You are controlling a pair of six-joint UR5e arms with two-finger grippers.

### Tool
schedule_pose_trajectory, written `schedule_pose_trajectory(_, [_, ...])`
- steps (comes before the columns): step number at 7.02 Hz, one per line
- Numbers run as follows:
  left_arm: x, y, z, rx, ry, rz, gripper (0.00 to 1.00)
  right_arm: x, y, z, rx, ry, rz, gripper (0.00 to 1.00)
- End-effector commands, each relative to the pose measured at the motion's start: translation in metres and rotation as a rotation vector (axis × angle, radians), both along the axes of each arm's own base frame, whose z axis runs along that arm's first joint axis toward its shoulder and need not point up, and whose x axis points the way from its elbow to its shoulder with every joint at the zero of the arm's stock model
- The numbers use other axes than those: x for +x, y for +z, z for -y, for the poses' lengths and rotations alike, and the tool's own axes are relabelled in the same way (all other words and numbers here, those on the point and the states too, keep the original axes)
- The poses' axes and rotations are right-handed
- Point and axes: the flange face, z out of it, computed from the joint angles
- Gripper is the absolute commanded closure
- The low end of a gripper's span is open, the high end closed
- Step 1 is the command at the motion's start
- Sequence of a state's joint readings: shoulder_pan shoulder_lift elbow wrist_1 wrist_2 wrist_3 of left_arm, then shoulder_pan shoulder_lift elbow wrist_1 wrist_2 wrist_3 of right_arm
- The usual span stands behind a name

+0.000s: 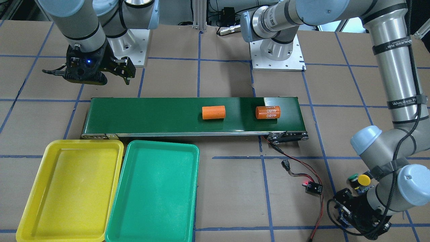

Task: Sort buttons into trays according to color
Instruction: 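Grasp a green-capped push button from the pile with the left gripper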

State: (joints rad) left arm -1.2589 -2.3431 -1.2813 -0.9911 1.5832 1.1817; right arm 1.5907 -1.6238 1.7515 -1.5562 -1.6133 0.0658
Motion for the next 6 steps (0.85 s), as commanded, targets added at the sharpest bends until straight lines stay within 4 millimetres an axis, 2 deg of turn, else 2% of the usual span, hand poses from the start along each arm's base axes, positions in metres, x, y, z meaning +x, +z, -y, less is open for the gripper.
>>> schedule_pose_trajectory(1, [0.005, -0.018, 0.001, 0.035, -0.012, -0.013, 0.03, 0.000, 0.000, -0.002, 0.005, 0.003, 0.000, 0.00])
schedule_pose_trajectory(2, [0.003, -0.024, -0.004, 0.091, -0.013, -0.022, 0.70, 0.000, -0.006, -0.004, 0.013, 0.001, 0.000, 0.00])
schedule_pose_trajectory(3, [0.003, -0.019, -0.002, 0.098, -0.012, -0.023, 1.00, 0.000, -0.006, -0.006, 0.013, 0.000, -0.001, 0.00])
schedule_pose_trajectory(4, [0.004, -0.016, -0.001, 0.093, -0.013, -0.020, 1.00, 0.000, -0.006, -0.008, 0.014, 0.000, -0.001, 0.00])
schedule_pose_trajectory(5, [-0.004, 0.003, -0.002, 0.084, -0.009, -0.017, 1.00, 0.000, -0.008, -0.009, 0.019, 0.003, 0.000, 0.00])
schedule_pose_trajectory(6, [-0.017, 0.032, -0.012, 0.117, 0.061, -0.025, 1.00, 0.000, -0.011, -0.009, 0.019, 0.001, 0.001, 0.00])
